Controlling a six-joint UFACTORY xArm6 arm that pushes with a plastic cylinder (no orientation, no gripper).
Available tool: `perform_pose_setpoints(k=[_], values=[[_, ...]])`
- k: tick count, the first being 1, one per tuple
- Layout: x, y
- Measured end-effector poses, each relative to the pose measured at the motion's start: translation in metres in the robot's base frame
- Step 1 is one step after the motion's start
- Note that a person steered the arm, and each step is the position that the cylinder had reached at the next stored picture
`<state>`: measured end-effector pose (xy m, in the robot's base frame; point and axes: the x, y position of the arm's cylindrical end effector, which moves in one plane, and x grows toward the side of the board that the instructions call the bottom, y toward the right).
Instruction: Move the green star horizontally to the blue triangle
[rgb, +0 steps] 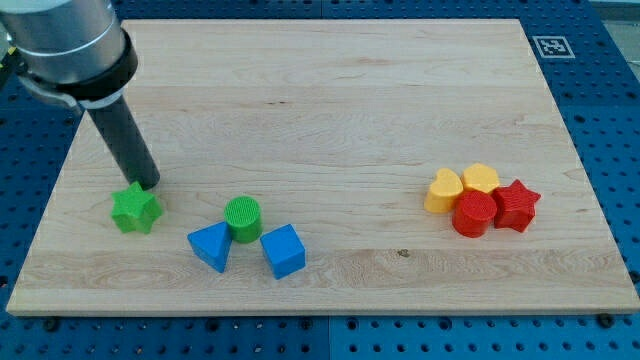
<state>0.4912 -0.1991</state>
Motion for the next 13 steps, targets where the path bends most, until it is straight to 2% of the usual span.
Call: perform_pose_setpoints(k=[2,3,4,6,7,8,9,11,12,13], values=[[0.045,0.000],[0.047,0.012],[0.023,0.083],[0.015,0.146],[-0.016,0.194],[-0.020,0.255],[-0.015,0.292],[-0.013,0.295],[-0.011,0.271],[0.018,0.253]])
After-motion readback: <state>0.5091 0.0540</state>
